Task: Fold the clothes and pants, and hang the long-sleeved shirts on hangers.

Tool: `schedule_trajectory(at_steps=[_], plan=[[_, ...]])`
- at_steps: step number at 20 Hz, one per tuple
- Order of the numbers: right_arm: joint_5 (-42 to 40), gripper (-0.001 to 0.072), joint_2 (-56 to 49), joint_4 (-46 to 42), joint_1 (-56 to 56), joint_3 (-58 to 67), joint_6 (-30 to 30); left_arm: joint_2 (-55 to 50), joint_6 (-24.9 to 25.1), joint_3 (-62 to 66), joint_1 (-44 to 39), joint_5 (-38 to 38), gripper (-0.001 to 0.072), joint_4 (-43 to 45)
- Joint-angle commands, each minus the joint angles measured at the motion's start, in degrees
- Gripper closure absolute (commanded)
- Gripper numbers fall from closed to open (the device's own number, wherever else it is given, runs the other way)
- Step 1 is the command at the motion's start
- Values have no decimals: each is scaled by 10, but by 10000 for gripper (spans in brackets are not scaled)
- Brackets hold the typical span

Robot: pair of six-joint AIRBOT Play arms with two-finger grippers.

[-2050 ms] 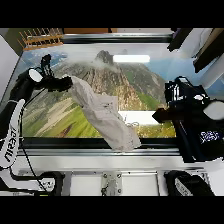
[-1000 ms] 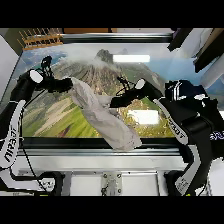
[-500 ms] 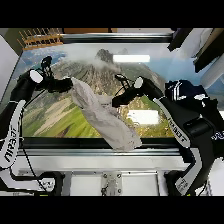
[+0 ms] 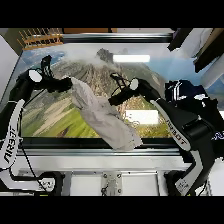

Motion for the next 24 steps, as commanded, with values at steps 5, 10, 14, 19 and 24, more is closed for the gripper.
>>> schedule_trajectory(at_steps=[5,10,14,19,24], plan=[[-8,692,262,-125,-96,58,0,152,-1,148,33,-38,692,-1],[-8,693,447,-127,-127,58,2,300,-1,208,28,-71,693,-6],[-7,693,529,-127,-127,58,26,402,-7,208,28,-90,693,-6],[10,693,549,-127,-127,58,48,447,-13,204,28,-99,693,-37],[29,692,525,-128,-127,56,48,429,-14,111,28,-101,692,-203]])
